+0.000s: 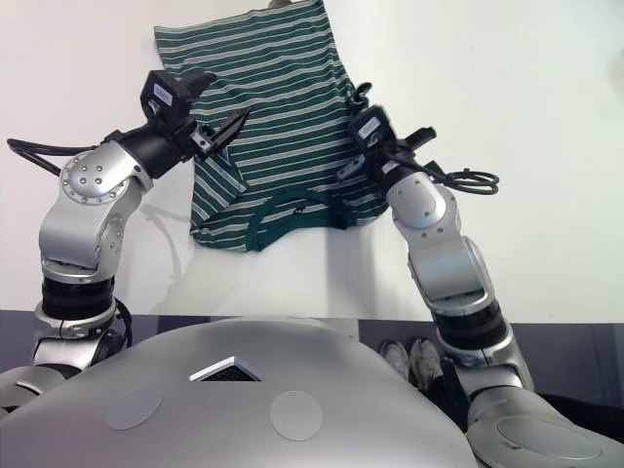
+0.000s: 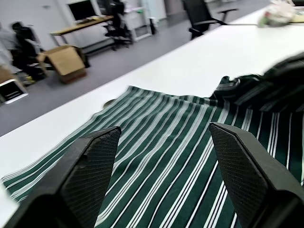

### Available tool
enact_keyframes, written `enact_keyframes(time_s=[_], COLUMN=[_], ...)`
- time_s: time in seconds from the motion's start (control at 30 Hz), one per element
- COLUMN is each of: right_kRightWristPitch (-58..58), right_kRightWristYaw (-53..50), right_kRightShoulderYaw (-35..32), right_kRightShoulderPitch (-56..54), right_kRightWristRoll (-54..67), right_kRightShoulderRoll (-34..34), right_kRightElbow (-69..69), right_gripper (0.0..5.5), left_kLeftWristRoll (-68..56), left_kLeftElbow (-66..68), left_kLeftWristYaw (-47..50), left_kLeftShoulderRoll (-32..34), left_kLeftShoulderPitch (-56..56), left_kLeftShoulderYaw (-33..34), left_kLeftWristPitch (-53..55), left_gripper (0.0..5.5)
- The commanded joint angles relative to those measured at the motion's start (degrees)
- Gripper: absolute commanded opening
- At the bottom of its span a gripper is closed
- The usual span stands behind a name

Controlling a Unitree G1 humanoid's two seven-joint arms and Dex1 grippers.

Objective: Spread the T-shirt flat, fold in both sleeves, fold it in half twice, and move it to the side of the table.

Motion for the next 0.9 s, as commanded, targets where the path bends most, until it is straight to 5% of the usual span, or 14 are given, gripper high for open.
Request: enact_keyframes(time_s=[0.03, 0.2, 0.33, 0.43, 0.53, 0.63, 0.77, 0.9], right_kRightWristPitch=[3.3, 3.8, 5.9, -13.2, -55.8, -89.8, -104.9, -111.6], right_kRightWristYaw=[4.2, 6.7, 9.7, 18.6, 26.2, 17.5, 0.2, -7.3], right_kRightShoulderYaw=[2.0, -4.6, -19.6, -21.8, -21.8, -23.2, -20.7, -15.2], right_kRightShoulderPitch=[-0.7, -0.5, -3.8, -6.7, -4.8, -0.1, 9.1, 11.4], right_kRightWristRoll=[-0.2, 8.7, 26.5, 20.4, 3.5, -9.9, -25.4, -34.3], right_kRightShoulderRoll=[-2.9, 6.3, 18.7, 6.6, -11.4, -25.3, -35.7, -36.2], right_kRightElbow=[-2.3, -0.7, 0.2, 4.0, 23.0, 45.3, 61.1, 67.2], right_gripper=[0.01, 0.81, 1.68, 1.7, 2.23, 2.5, 2.5, 2.93], left_kLeftWristRoll=[-1.1, -2.1, -10.0, -3.3, 16.7, 26.5, 33.4, 35.7], left_kLeftElbow=[-2.0, -2.8, -5.0, -3.1, 10.6, 22.7, 30.0, 32.4], left_kLeftWristYaw=[1.4, 2.9, 4.4, -3.2, -12.8, -8.9, -3.1, -3.6], left_kLeftShoulderRoll=[-0.1, -2.0, -8.5, 3.5, 26.3, 36.5, 39.8, 39.8], left_kLeftShoulderPitch=[1.1, 1.5, 1.2, 0.8, 3.1, 10.3, 17.7, 19.3], left_kLeftShoulderYaw=[0.3, 0.0, 5.4, 8.6, 6.4, 7.4, 7.7, 4.9], left_kLeftWristPitch=[3.5, 3.8, 1.4, -13.2, -56.9, -82.2, -91.0, -94.9], left_gripper=[3.44, 3.44, 3.44, 3.78, 4.27, 4.68, 4.68, 4.71])
